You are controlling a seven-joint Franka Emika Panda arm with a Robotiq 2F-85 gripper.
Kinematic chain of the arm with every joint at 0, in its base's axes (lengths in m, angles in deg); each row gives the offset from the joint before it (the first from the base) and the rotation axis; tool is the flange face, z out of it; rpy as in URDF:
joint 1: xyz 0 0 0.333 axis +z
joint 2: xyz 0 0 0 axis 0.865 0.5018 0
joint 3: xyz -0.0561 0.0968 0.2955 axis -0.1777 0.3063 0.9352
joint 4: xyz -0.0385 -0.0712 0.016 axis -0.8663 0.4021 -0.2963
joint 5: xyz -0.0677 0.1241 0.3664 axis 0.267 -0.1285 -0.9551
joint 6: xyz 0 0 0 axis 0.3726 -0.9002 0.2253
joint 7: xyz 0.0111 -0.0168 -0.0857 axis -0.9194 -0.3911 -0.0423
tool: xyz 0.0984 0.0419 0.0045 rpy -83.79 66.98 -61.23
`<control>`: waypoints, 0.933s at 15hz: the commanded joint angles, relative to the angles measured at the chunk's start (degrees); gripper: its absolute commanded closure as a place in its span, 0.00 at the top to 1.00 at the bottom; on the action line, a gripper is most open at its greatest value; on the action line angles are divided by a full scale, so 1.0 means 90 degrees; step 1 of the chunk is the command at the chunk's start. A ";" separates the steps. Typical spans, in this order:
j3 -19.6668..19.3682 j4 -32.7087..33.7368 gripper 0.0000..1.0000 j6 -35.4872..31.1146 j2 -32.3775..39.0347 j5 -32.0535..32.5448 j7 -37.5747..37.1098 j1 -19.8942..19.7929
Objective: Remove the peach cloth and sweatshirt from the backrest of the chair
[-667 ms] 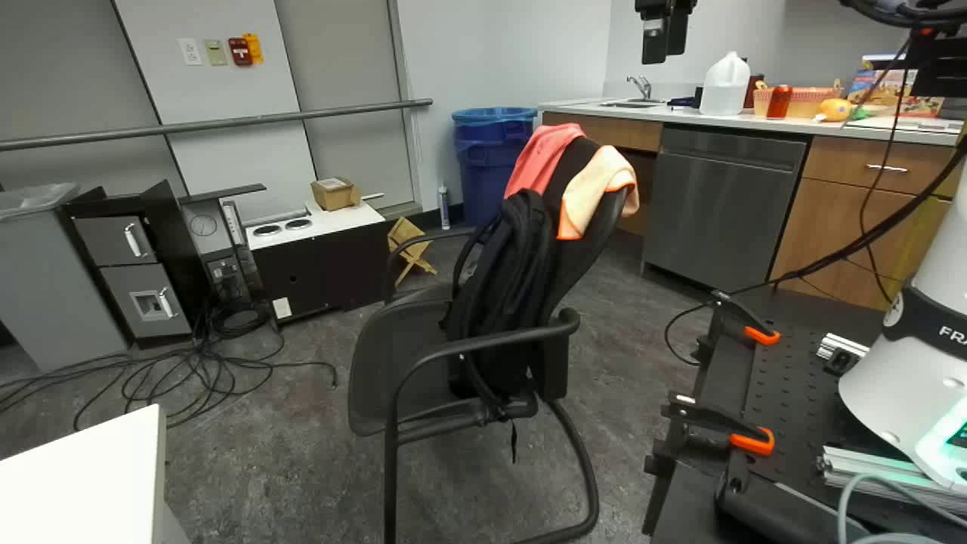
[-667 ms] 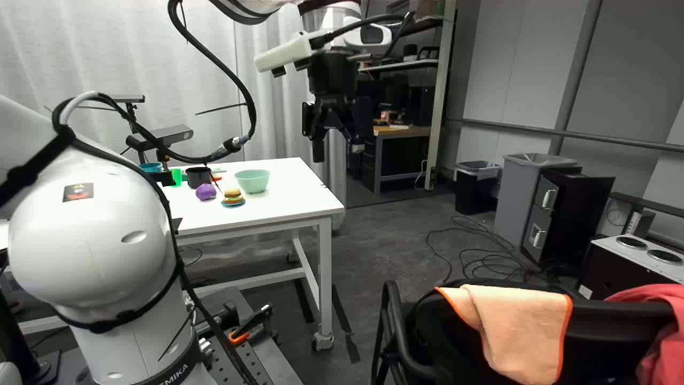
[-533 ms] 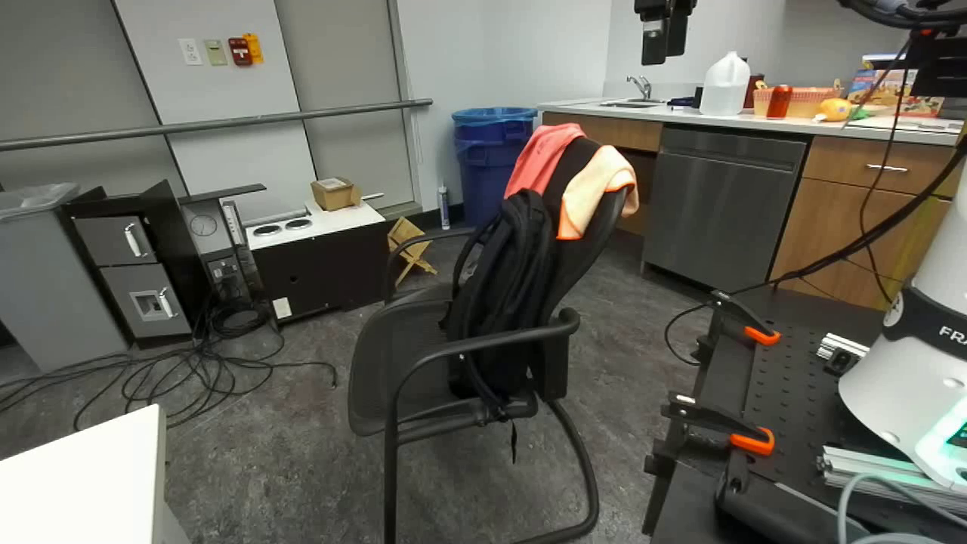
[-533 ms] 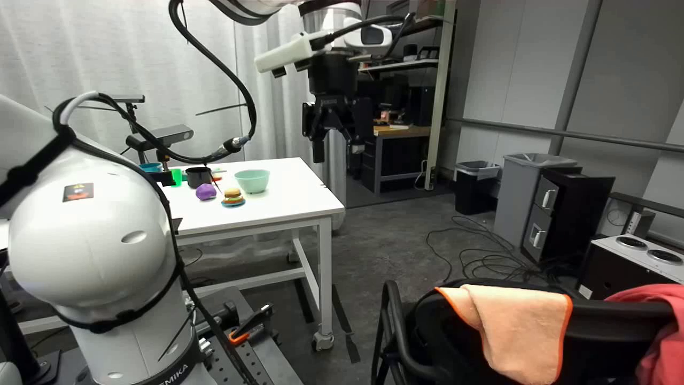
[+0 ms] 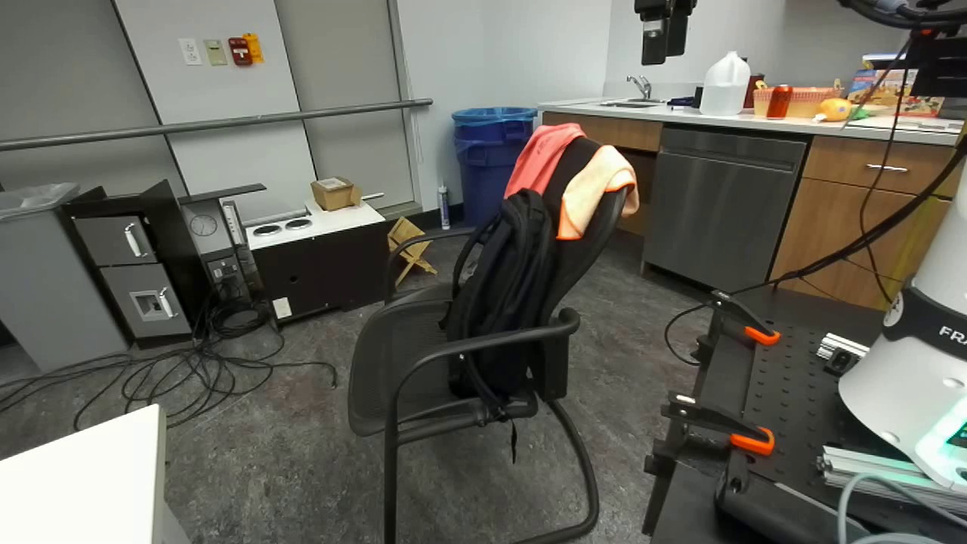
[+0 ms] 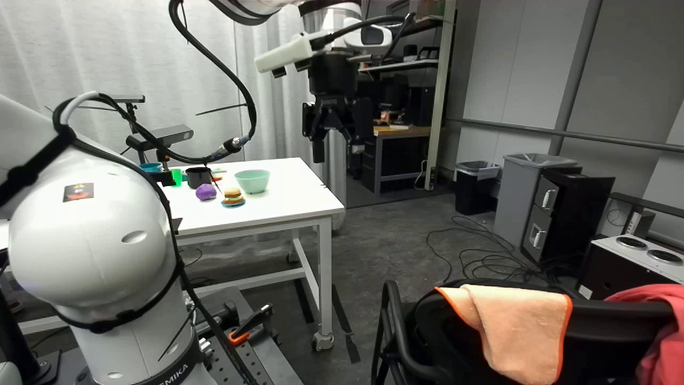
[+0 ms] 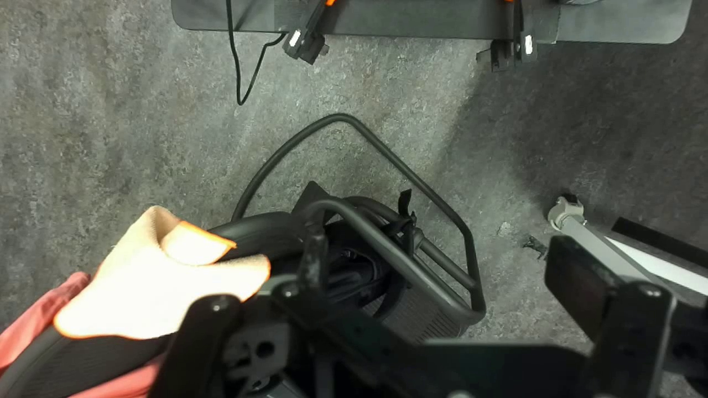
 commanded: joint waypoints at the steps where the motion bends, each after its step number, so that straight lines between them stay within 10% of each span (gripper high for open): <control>1: -0.0039 0.0014 1.00 0.0017 0.0005 0.0027 -0.0030 0.0053; 14: -0.0735 0.0505 1.00 -0.2031 0.1831 0.1227 0.0835 -0.0371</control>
